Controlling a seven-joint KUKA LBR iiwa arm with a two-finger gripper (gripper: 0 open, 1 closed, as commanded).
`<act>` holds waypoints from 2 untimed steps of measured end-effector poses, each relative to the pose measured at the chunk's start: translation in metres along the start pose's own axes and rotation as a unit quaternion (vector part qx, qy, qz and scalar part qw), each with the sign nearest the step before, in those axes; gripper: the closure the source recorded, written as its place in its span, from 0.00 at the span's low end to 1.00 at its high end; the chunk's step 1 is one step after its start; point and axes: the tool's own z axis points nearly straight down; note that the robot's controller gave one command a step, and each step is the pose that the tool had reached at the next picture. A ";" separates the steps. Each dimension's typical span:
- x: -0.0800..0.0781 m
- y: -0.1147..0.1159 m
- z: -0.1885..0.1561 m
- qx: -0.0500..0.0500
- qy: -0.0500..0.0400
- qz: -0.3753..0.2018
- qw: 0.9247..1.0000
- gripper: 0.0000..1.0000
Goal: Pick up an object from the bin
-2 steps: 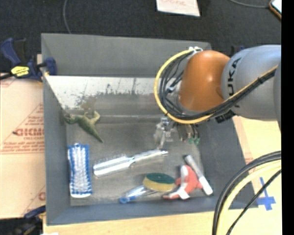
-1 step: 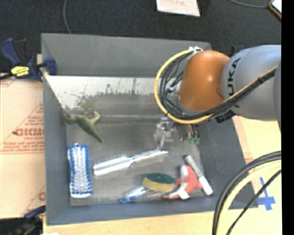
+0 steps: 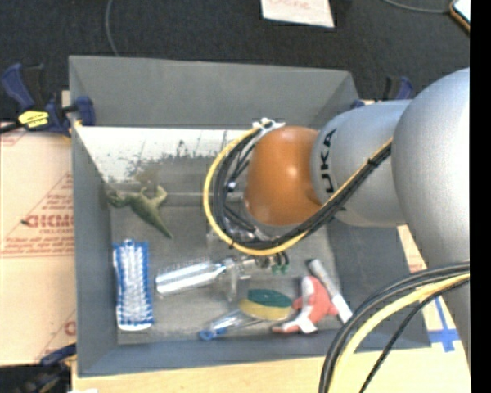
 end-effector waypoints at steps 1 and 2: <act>-0.002 -0.001 -0.002 0.000 -0.003 0.001 1.000 1.00; -0.001 -0.001 -0.002 0.000 -0.003 0.001 1.000 0.00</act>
Offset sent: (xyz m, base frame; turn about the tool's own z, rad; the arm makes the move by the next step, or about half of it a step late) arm 0.0000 0.0000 0.0000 0.0000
